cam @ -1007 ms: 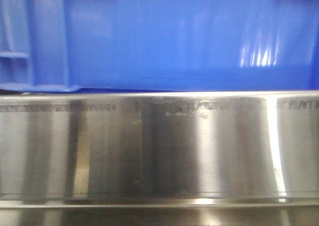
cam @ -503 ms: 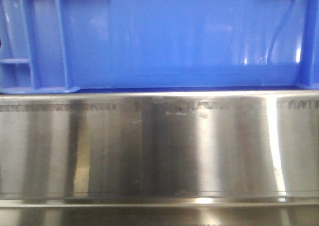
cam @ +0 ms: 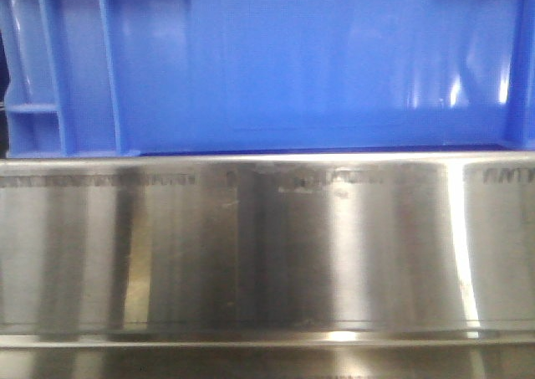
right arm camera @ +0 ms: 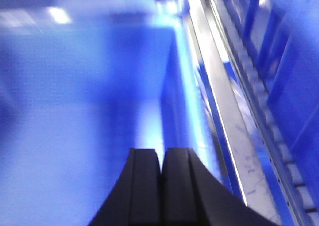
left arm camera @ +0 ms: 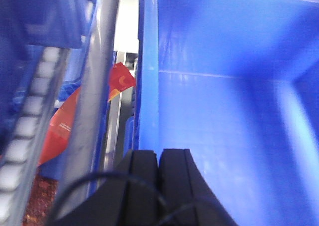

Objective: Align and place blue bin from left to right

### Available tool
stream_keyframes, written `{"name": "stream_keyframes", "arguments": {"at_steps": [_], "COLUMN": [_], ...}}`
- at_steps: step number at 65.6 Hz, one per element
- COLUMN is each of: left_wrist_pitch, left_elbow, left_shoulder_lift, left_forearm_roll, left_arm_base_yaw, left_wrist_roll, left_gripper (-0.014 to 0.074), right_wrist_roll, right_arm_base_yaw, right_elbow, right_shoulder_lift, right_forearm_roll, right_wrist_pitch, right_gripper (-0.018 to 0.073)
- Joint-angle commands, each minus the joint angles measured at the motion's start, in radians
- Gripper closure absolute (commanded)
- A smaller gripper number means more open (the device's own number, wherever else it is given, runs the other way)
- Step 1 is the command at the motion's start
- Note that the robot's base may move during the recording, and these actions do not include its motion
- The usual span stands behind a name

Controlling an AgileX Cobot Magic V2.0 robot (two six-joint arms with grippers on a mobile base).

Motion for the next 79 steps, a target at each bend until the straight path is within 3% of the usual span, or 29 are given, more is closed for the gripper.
{"name": "stream_keyframes", "arguments": {"at_steps": [1, 14, 24, 40, 67, 72, 79], "left_wrist_pitch": [0.025, -0.025, -0.145, -0.468, -1.023, -1.097, -1.099], "left_elbow": [-0.006, 0.034, 0.172, 0.468, 0.921, 0.965, 0.973], "left_shoulder_lift": [-0.050, -0.129, -0.214, -0.400, -0.724, -0.764, -0.790], "left_forearm_roll": [-0.012, 0.006, 0.019, 0.015, 0.050, 0.057, 0.059], "left_arm_base_yaw": [-0.009, -0.077, -0.128, -0.147, -0.147, -0.147, -0.147], "left_wrist_roll": [-0.006, -0.004, -0.013, -0.011, -0.008, -0.008, -0.008], "left_gripper": [0.0707, 0.0707, 0.0707, 0.0707, 0.0707, 0.0707, 0.0707], "right_wrist_roll": [-0.007, -0.056, -0.056, -0.062, -0.232, -0.232, -0.230], "right_arm_base_yaw": [0.006, 0.053, 0.085, 0.136, 0.184, 0.184, 0.184], "right_elbow": [-0.009, 0.029, 0.166, 0.393, 0.673, 0.690, 0.692], "right_shoulder_lift": [-0.040, -0.105, -0.191, -0.365, -0.645, -0.676, -0.698], "right_forearm_roll": [-0.010, -0.010, -0.012, -0.012, -0.012, -0.012, -0.012], "right_wrist_pitch": [-0.004, -0.003, -0.106, -0.286, -0.525, -0.561, -0.563], "right_gripper": [0.0637, 0.0637, 0.0637, 0.0637, 0.0638, 0.0638, 0.0638]}}
